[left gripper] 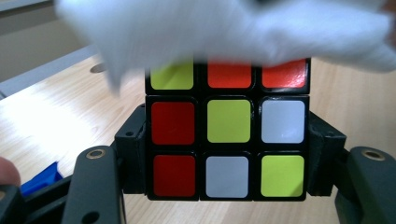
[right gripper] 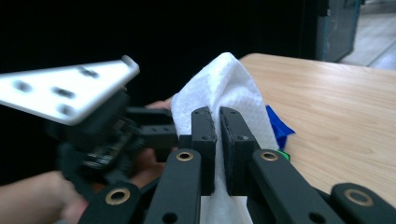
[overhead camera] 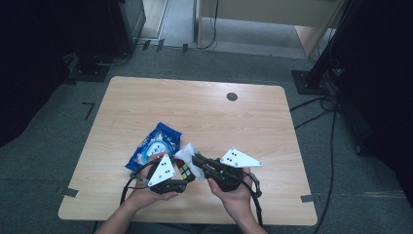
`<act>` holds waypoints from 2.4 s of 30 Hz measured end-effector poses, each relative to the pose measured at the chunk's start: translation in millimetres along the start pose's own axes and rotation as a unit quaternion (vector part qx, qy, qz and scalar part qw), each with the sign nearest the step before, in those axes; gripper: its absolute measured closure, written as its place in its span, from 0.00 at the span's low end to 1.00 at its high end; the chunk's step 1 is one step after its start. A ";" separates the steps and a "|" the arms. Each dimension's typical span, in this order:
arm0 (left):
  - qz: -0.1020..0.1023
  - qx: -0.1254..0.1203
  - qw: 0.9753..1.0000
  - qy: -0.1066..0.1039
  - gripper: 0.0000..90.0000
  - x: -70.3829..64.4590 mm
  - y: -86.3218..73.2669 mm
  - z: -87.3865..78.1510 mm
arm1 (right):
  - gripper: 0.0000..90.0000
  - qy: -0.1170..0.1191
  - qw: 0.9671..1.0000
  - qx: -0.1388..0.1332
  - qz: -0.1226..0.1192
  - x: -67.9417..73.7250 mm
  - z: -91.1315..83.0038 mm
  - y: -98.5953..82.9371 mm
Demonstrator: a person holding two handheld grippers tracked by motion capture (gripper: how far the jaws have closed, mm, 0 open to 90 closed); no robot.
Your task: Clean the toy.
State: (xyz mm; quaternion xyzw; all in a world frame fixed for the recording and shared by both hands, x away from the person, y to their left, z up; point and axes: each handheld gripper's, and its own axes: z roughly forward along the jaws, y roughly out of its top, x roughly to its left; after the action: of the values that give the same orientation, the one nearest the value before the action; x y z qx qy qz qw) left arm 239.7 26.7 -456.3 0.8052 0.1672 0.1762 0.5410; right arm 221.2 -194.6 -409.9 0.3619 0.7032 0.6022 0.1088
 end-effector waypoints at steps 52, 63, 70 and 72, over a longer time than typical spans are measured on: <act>-0.020 0.010 0.999 0.045 0.38 1.3 -2.2 9.6 | 0.36 -0.008 0.981 0.074 0.178 -26.9 25.3 -19.0; -0.024 0.021 0.999 0.013 0.36 4.9 -6.9 10.3 | 0.38 -0.039 0.979 0.078 0.183 -33.7 17.8 -15.9; -0.003 0.030 0.999 0.034 0.44 7.1 -12.7 11.0 | 0.38 -0.009 0.981 0.082 0.178 -42.3 3.9 -4.5; 0.000 0.028 0.999 0.042 0.50 7.8 -12.9 9.8 | 0.38 0.001 0.980 0.091 0.174 -41.8 3.9 -3.7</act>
State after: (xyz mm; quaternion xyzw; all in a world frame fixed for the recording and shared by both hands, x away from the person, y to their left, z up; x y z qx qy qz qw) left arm 250.1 27.0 -470.9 0.8119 0.1948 0.2055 0.5106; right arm 252.0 -218.3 -426.1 0.4868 0.6813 0.5457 -0.0318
